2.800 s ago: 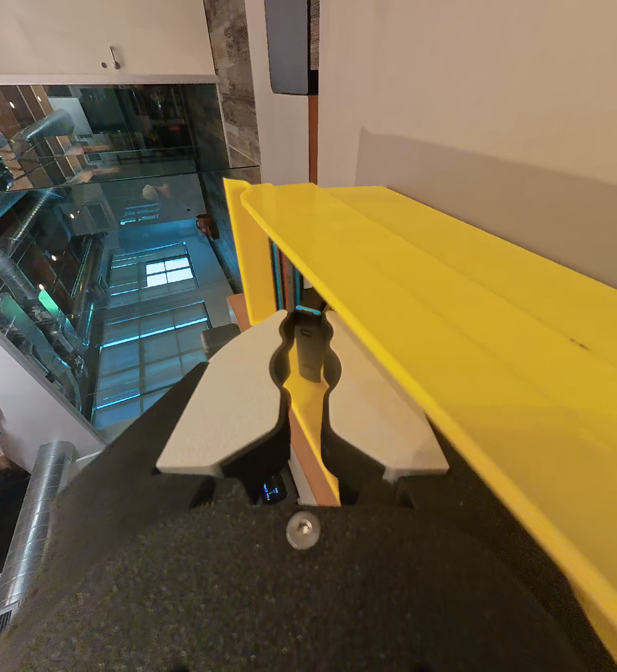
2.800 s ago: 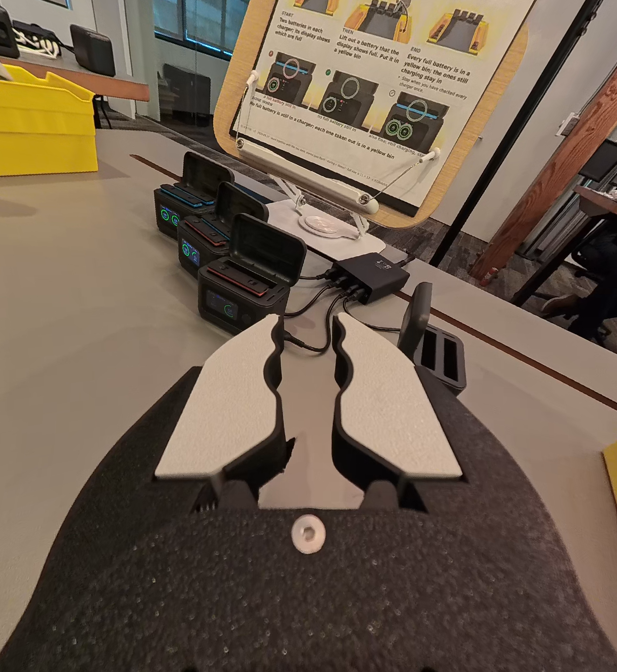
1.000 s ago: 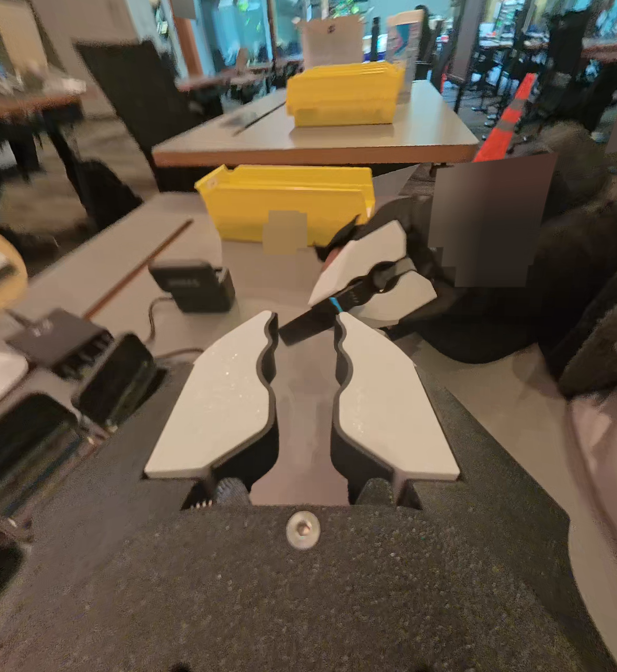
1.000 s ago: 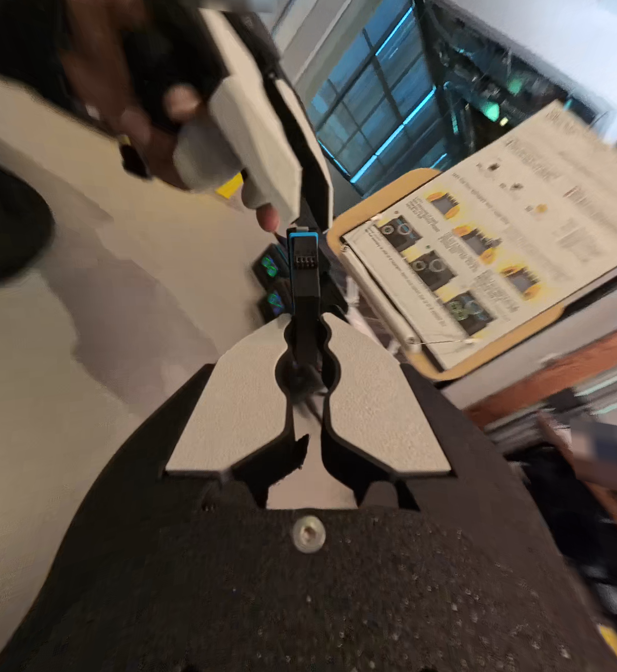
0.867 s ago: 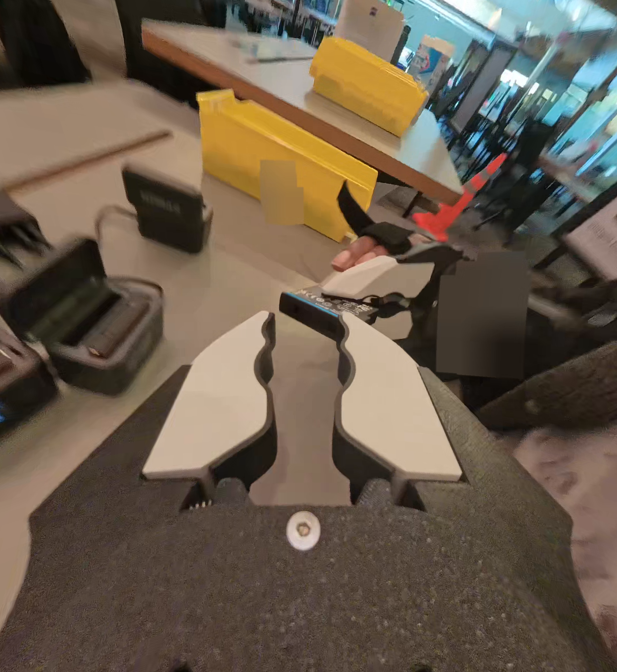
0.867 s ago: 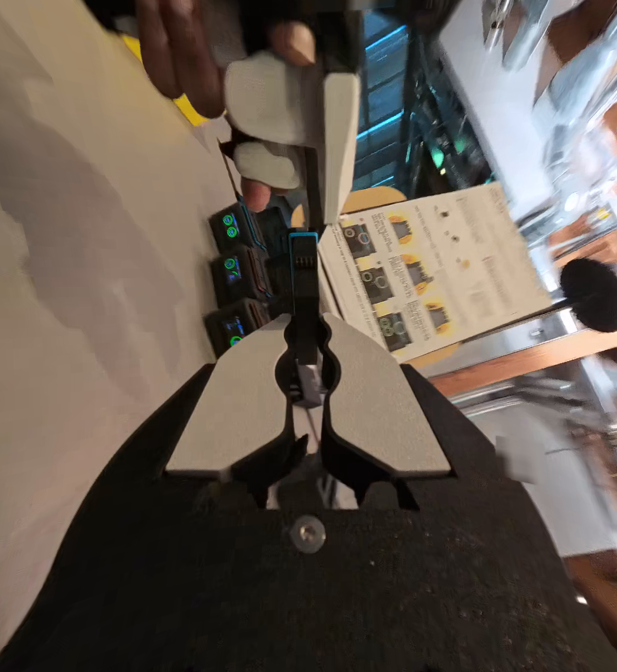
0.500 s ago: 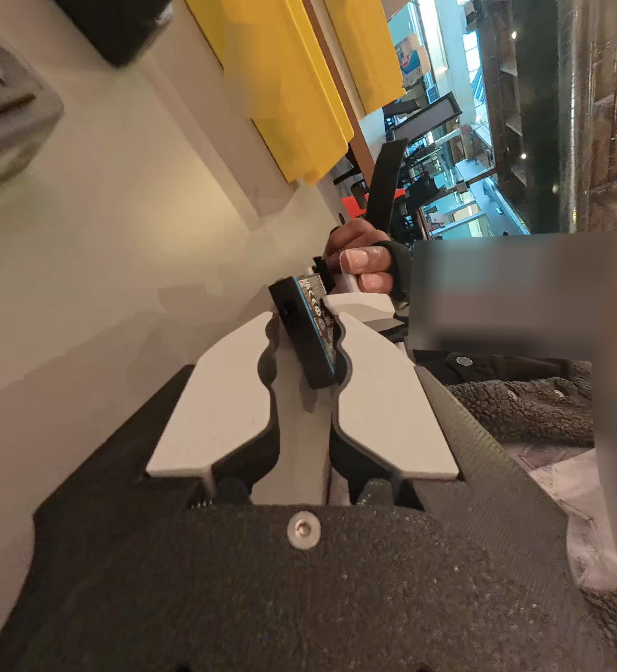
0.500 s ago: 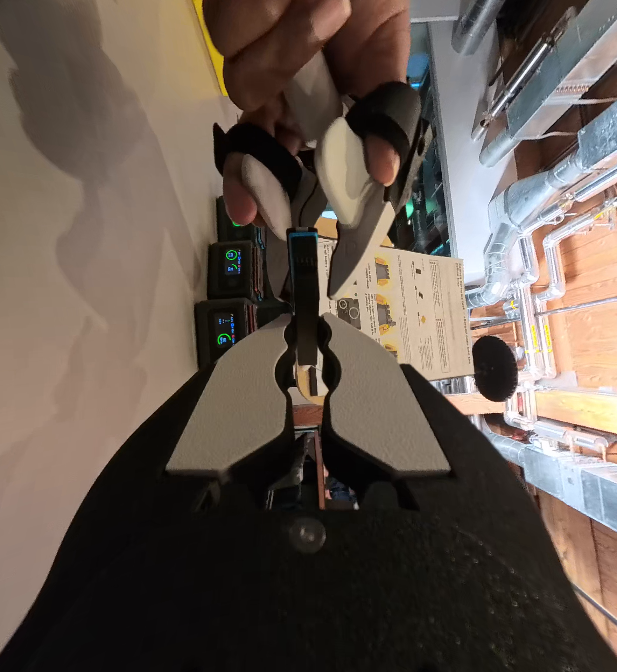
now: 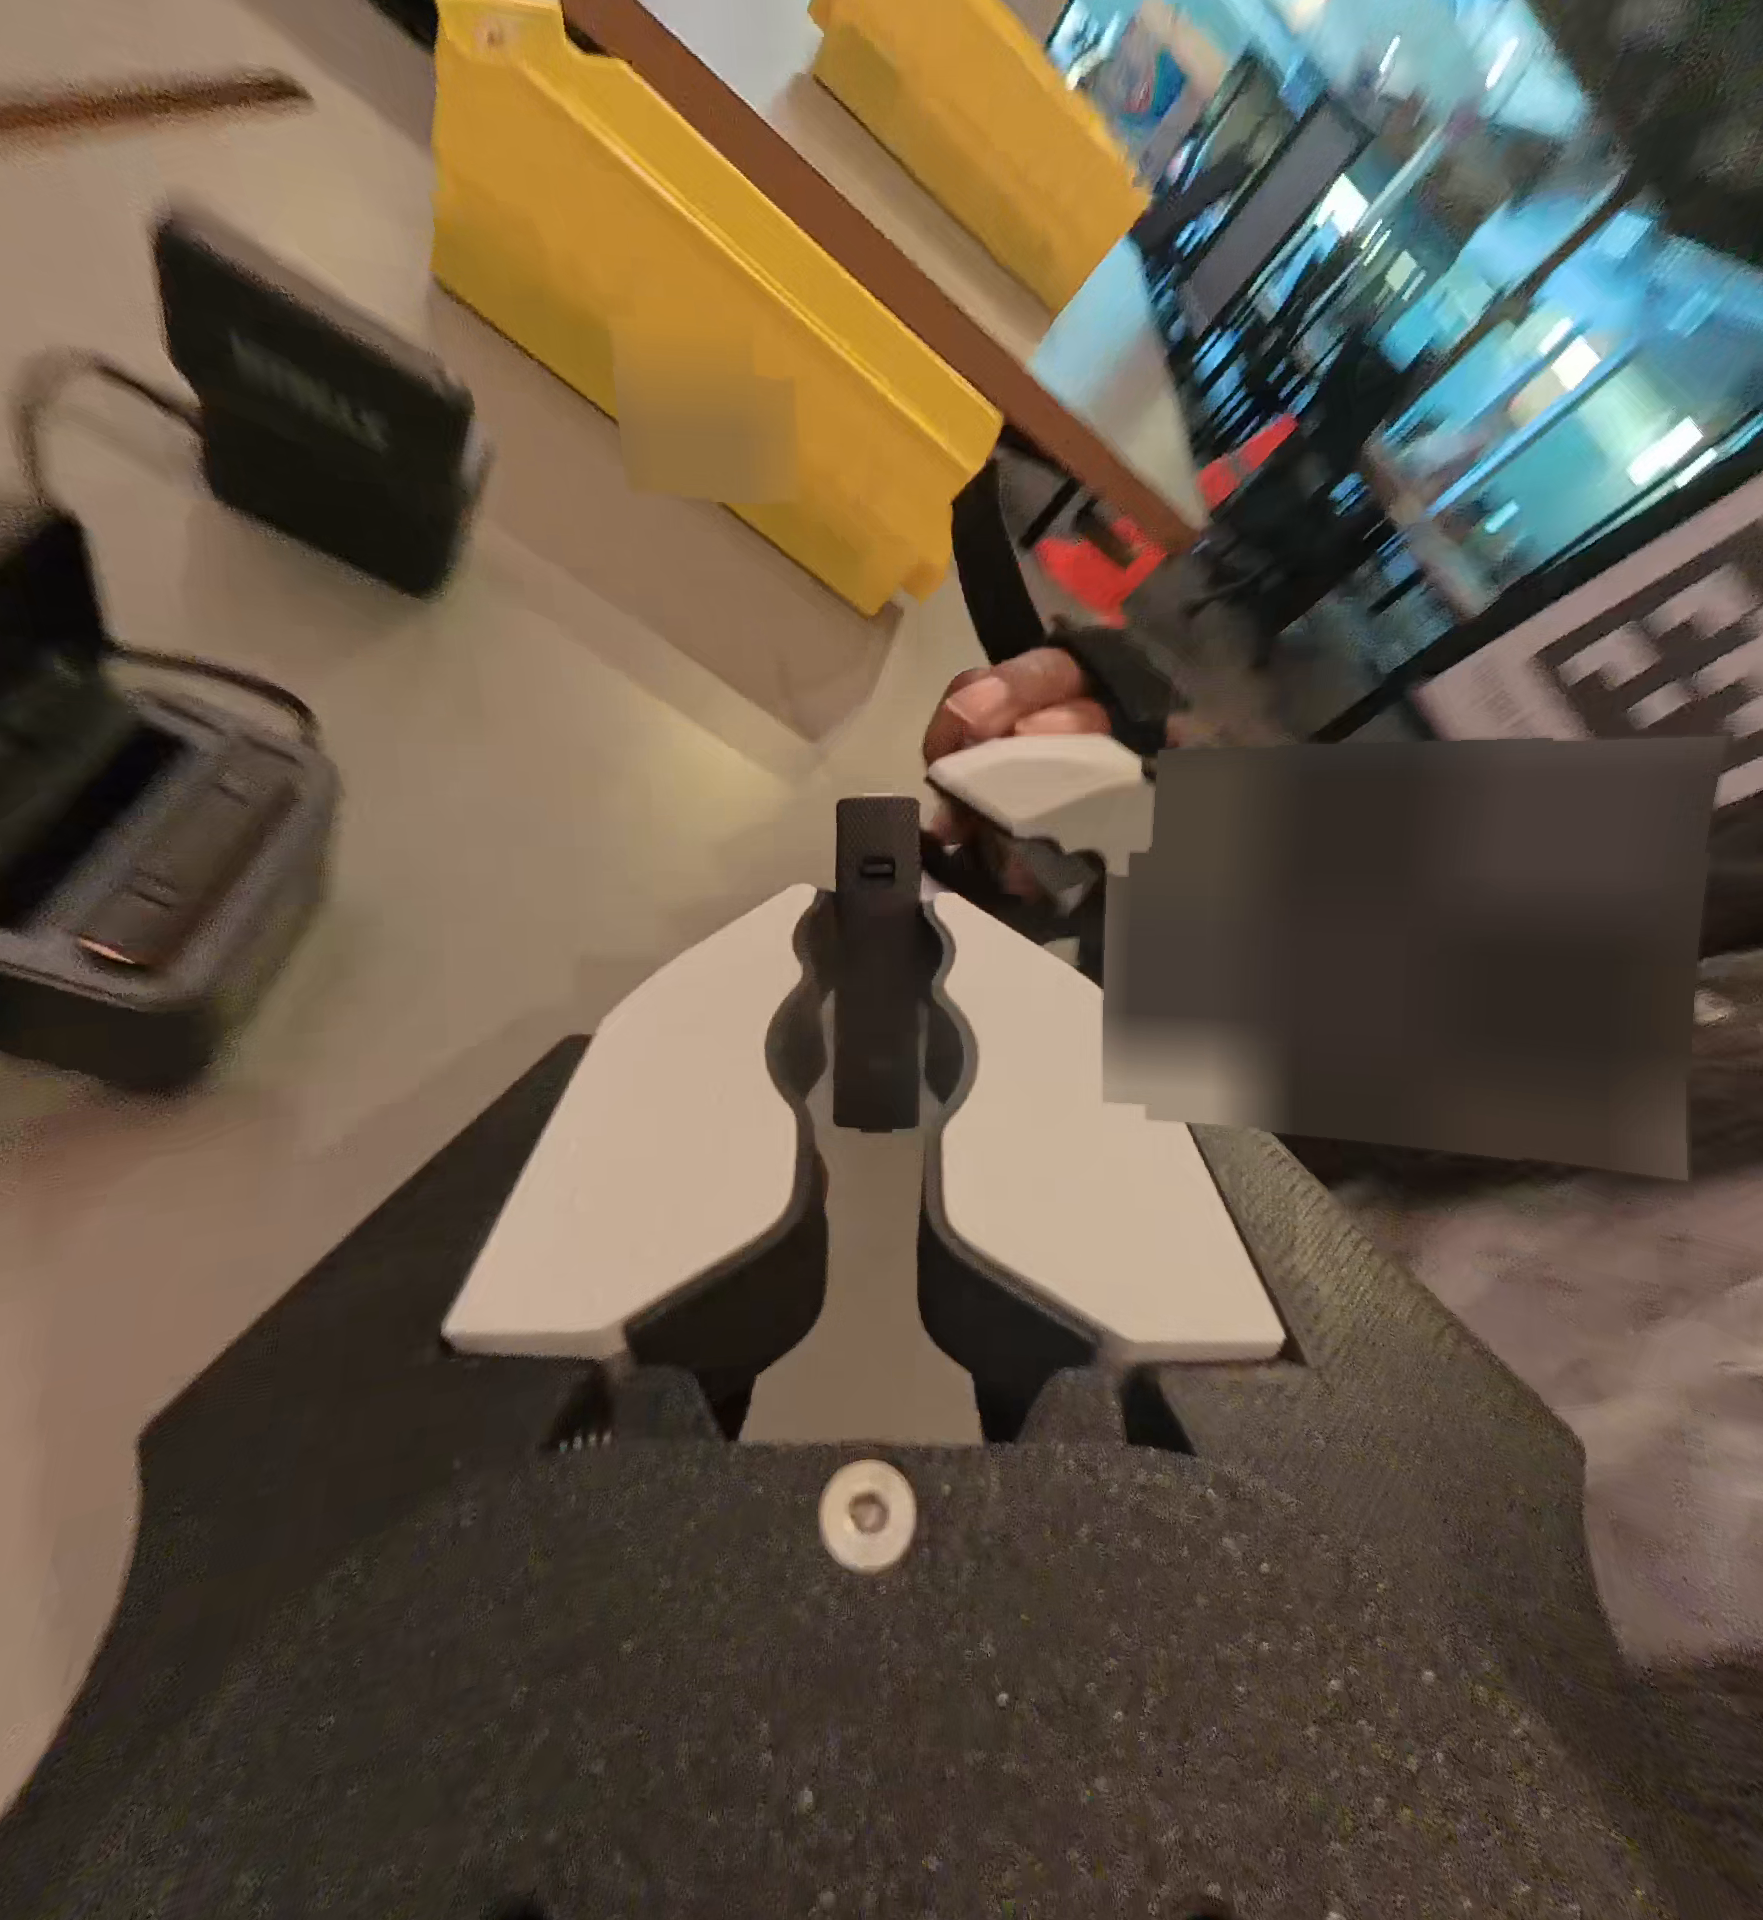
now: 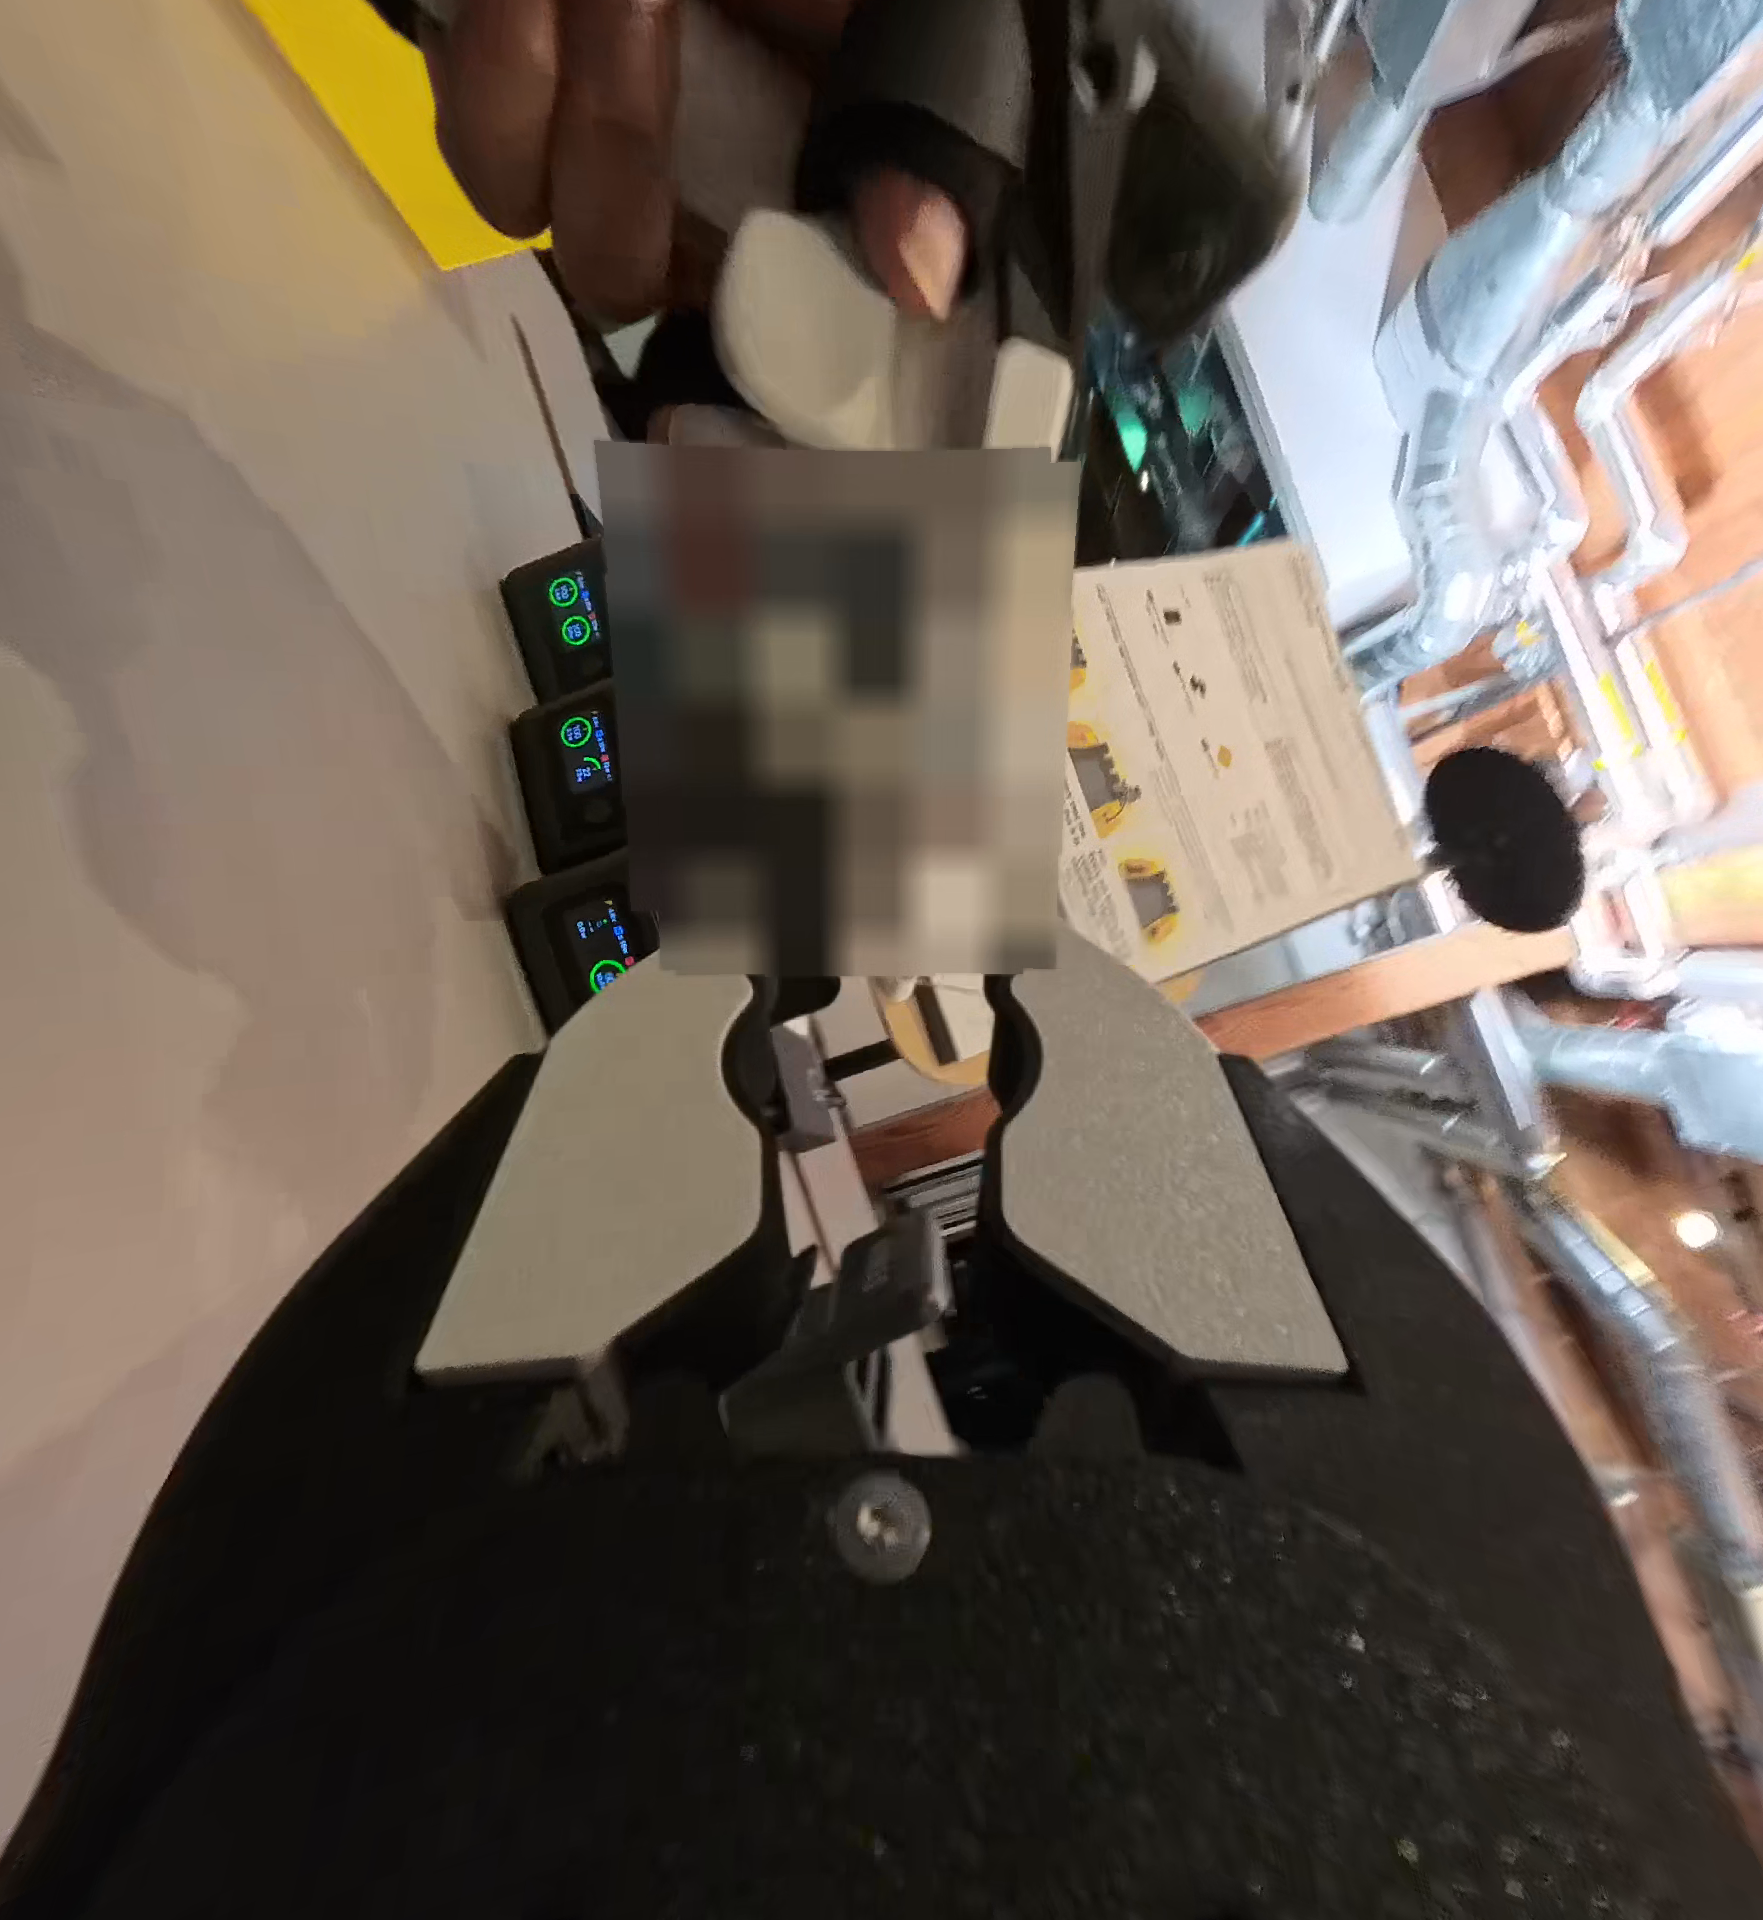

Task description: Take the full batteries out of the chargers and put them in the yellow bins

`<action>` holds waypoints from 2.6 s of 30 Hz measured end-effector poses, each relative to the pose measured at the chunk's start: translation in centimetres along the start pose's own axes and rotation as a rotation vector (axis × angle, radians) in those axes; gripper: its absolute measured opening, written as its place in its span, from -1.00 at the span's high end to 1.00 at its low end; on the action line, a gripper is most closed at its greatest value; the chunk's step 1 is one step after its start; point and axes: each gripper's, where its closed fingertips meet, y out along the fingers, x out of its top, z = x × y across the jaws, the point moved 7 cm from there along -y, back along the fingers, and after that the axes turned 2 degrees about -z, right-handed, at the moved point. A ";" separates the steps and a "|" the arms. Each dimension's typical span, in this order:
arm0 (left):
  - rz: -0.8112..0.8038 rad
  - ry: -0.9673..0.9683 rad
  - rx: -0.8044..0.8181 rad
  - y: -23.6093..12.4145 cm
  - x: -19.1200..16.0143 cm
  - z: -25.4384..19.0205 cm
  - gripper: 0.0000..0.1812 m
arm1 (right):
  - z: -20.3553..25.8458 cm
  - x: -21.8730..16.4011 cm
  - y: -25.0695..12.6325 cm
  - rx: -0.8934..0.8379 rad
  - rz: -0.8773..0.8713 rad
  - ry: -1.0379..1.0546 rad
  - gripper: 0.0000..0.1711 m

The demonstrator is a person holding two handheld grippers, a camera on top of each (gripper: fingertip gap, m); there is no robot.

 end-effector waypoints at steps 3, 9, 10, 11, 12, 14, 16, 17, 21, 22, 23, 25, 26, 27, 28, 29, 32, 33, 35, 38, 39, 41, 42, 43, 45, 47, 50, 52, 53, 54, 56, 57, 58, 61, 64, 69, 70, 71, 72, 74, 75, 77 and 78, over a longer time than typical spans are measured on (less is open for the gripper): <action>0.072 0.278 0.158 -0.4 2.0 0.4 0.83 | -0.8 -1.7 0.2 0.012 0.048 0.171 0.60; 0.306 0.724 0.414 0.7 5.1 2.8 0.83 | -2.8 -5.4 0.4 -0.010 0.140 0.653 0.66; 0.344 0.763 0.425 1.1 5.3 3.3 0.83 | -3.1 -6.0 0.4 -0.022 0.156 0.728 0.68; 0.381 0.788 0.432 1.5 5.4 3.8 0.84 | -3.3 -6.5 0.4 -0.035 0.179 0.792 0.70; 0.414 0.807 0.433 1.9 5.4 4.3 0.83 | -3.4 -7.1 0.3 -0.041 0.201 0.848 0.72; 0.459 0.805 0.416 2.6 5.5 5.2 0.83 | -3.5 -8.0 0.3 -0.049 0.246 0.940 0.81; 0.499 0.797 0.413 3.1 5.7 6.1 0.83 | -3.6 -8.7 0.2 -0.071 0.291 0.994 0.95; 0.515 0.796 0.408 3.3 5.8 6.5 0.83 | -3.7 -9.0 0.2 -0.085 0.309 1.011 1.00; 0.561 0.772 0.402 3.7 6.0 8.3 0.83 | -3.8 -9.7 0.1 -0.107 0.353 1.065 1.00; 0.564 0.761 0.400 3.8 6.0 8.6 0.83 | -3.8 -9.8 0.0 -0.110 0.364 1.075 1.00; 0.566 0.755 0.398 3.9 6.0 9.0 0.83 | -3.9 -10.0 0.0 -0.114 0.373 1.081 1.00; 0.570 0.743 0.399 3.9 5.9 9.6 0.83 | -3.9 -10.1 0.0 -0.117 0.387 1.096 1.00; 0.572 0.733 0.398 4.0 5.8 9.9 0.83 | -3.8 -10.2 -0.1 -0.116 0.396 1.108 1.00; 0.575 0.724 0.394 4.0 5.7 10.1 0.83 | -3.8 -10.3 -0.1 -0.113 0.404 1.121 1.00; 0.577 0.716 0.391 4.0 5.6 10.3 0.83 | -3.8 -10.4 -0.1 -0.110 0.411 1.133 1.00; 0.577 0.710 0.392 4.1 5.5 10.4 0.83 | -3.7 -10.4 -0.1 -0.108 0.417 1.144 1.00; 0.574 0.682 0.384 4.3 5.2 10.8 0.83 | -3.8 -10.5 -0.2 -0.104 0.431 1.171 1.00; 0.573 0.675 0.381 4.4 5.1 10.9 0.83 | -3.8 -10.5 -0.2 -0.102 0.434 1.177 1.00; 0.572 0.652 0.378 4.6 4.8 11.2 0.83 | -3.8 -10.5 -0.2 -0.099 0.437 1.182 1.00; 0.580 0.636 0.375 4.8 4.2 11.7 0.83 | -3.8 -10.5 -0.2 -0.097 0.437 1.176 1.00; 0.571 0.628 0.372 4.8 4.2 11.8 0.83 | -3.8 -10.4 -0.2 -0.094 0.435 1.174 1.00; 0.560 0.619 0.369 4.8 4.2 11.9 0.83 | -3.8 -10.2 -0.2 -0.090 0.429 1.170 1.00; 0.557 0.618 0.369 4.8 4.2 11.9 0.83 | -3.8 -10.1 -0.2 -0.086 0.426 1.168 1.00; 0.555 0.614 0.370 4.9 4.1 11.9 0.83 | -3.7 -10.0 -0.1 -0.082 0.425 1.167 1.00; 0.551 0.611 0.375 4.9 4.1 11.9 0.83 | -3.7 -9.9 -0.1 -0.073 0.420 1.168 1.00; 0.539 0.611 0.379 5.0 4.0 11.9 0.83 | -3.7 -9.8 -0.1 -0.069 0.416 1.167 1.00; 0.490 0.610 0.381 4.9 3.8 11.9 0.83 | -3.7 -9.8 -0.1 -0.067 0.409 1.168 1.00; 0.438 0.603 0.379 4.8 3.6 11.9 0.83 | -3.7 -9.7 -0.1 -0.062 0.407 1.167 1.00; 0.408 0.593 0.374 4.7 3.6 11.9 0.83 | -3.7 -9.7 -0.1 -0.059 0.406 1.167 1.00; 0.379 0.584 0.368 4.7 3.6 11.9 0.83 | -3.7 -9.6 -0.1 -0.057 0.404 1.166 1.00; 0.339 0.566 0.363 4.5 3.5 12.0 0.83 | -3.6 -9.6 -0.1 -0.054 0.400 1.163 1.00; 0.330 0.559 0.362 4.5 3.4 12.1 0.83 | -3.6 -9.6 -0.1 -0.052 0.399 1.162 1.00; 0.328 0.557 0.363 4.5 3.3 12.2 0.82 | -3.6 -9.5 0.0 -0.050 0.398 1.161 1.00; 0.316 0.556 0.374 4.4 3.0 12.3 0.82 | -3.5 -9.5 0.0 -0.042 0.395 1.160 1.00; 0.319 0.569 0.379 4.4 2.8 12.3 0.79 | -3.4 -9.4 0.0 -0.033 0.391 1.157 1.00; 0.347 0.601 0.402 3.9 3.1 11.6 0.76 | -3.3 -9.3 0.1 -0.017 0.387 1.152 1.00; 0.353 0.616 0.417 3.7 3.3 11.6 0.76 | -3.3 -9.2 0.1 -0.013 0.386 1.151 1.00; 0.363 0.624 0.428 3.6 3.4 11.5 0.77 | -3.2 -9.2 0.2 -0.009 0.384 1.150 1.00; 0.374 0.626 0.437 3.6 3.5 11.4 0.78 | -3.2 -9.1 0.2 -0.004 0.383 1.149 1.00; 0.410 0.637 0.473 3.6 3.5 11.5 0.83 | -3.1 -9.1 0.2 0.005 0.383 1.145 1.00; 0.428 0.651 0.500 3.6 3.5 11.6 0.87 | -3.0 -9.0 0.3 0.008 0.383 1.144 1.00; 0.455 0.672 0.546 3.8 3.4 11.7 0.94 | -3.0 -9.0 0.3 0.014 0.382 1.144 1.00; 0.468 0.674 0.564 4.0 3.4 11.7 0.99 | -2.9 -9.0 0.3 0.018 0.383 1.144 1.00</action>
